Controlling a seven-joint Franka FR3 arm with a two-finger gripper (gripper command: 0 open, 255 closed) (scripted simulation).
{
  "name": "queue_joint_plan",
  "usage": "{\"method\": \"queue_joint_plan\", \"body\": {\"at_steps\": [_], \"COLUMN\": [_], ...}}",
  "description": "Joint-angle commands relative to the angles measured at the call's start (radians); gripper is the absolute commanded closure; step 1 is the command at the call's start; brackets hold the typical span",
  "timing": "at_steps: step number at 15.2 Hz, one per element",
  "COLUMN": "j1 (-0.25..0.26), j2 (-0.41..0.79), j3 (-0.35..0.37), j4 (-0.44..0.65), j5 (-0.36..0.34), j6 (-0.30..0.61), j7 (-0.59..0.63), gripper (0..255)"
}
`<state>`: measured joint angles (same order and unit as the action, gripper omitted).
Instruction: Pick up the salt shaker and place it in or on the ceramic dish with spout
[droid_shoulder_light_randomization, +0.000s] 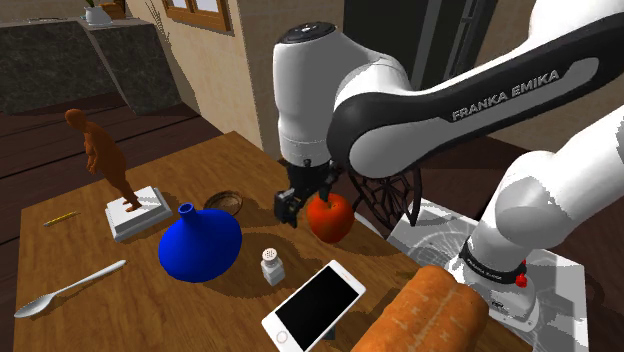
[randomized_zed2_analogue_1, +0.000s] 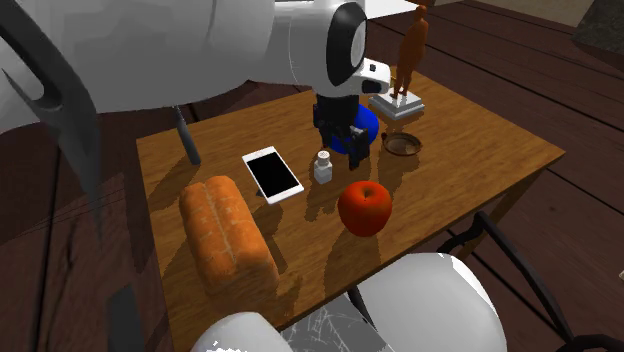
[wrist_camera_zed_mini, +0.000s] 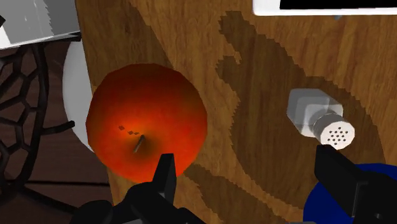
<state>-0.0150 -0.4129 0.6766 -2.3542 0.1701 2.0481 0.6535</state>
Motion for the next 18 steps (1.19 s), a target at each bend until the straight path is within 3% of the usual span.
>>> {"method": "queue_joint_plan", "body": {"at_steps": [1, 4, 6, 9, 18], "j1": [-0.023, -0.066, -0.089, -0.071, -0.046], "j2": [0.078, 0.219, 0.334, 0.507, 0.583], "j3": [0.070, 0.174, 0.237, 0.274, 0.240], "j4": [0.036, 0.097, 0.146, 0.222, 0.178], "j5": [-0.039, -0.142, -0.246, -0.416, -0.504], "j6": [0.031, 0.070, 0.083, 0.075, 0.157], "j7": [0.089, 0.236, 0.355, 0.524, 0.584], "gripper": [0, 0, 0, 0, 0]}}
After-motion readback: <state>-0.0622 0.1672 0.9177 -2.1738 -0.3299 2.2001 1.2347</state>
